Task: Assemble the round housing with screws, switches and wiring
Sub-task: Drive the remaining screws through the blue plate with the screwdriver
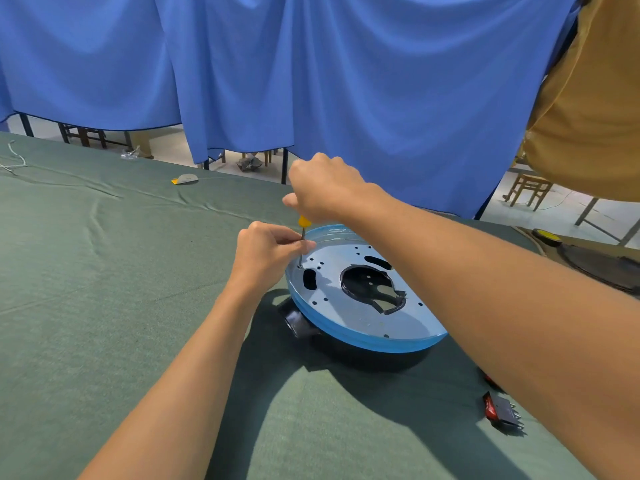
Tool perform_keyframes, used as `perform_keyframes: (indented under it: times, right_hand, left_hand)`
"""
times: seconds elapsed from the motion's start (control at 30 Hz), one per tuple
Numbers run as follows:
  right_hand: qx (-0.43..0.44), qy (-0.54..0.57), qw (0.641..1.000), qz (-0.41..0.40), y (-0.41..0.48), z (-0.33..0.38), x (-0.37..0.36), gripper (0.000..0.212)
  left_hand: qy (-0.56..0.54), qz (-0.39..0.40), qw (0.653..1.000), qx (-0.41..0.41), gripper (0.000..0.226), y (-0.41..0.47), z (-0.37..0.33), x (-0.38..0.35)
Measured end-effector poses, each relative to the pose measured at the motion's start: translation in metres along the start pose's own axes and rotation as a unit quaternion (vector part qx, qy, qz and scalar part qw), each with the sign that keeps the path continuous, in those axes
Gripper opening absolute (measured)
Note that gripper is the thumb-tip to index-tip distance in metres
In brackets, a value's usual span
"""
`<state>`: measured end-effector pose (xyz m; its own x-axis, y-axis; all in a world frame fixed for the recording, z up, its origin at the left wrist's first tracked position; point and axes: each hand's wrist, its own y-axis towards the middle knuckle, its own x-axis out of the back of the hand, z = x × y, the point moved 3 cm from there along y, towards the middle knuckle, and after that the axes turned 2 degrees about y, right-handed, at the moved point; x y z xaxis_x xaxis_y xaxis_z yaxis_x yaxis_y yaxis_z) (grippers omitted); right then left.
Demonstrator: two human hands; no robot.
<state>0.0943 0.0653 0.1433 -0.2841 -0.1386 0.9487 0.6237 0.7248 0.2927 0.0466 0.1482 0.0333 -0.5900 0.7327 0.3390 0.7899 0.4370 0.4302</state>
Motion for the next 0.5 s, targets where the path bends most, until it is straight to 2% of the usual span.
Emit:
perform_keyframes:
  times: [0.13,0.23,0.33,0.4,0.5]
  right_hand:
    - [0.037,0.027,0.996,0.081,0.006,0.006,0.006,0.025]
    - [0.055,0.062,0.994,0.065,0.01,0.007,0.006,0.01]
    - [0.005,0.072,0.997,0.018,0.007,0.001,0.002,0.037]
    - [-0.022,0.053,0.998,0.003,0.005,-0.002,-0.002,0.035]
    - [-0.034,0.061,0.997,0.019,0.003,-0.007,-0.003,0.037]
  left_hand:
    - [0.026,0.001,1.0,-0.001,0.004,0.001,0.003,0.002]
    - [0.046,0.043,0.998,-0.006,0.012,0.003,0.005,0.002]
    - [0.043,0.063,0.997,-0.009,0.013,0.002,0.002,0.001]
    - [0.022,0.025,0.999,-0.009,0.004,0.0,0.001,0.002]
    - [0.016,0.002,1.0,-0.011,0.007,-0.002,0.0,0.002]
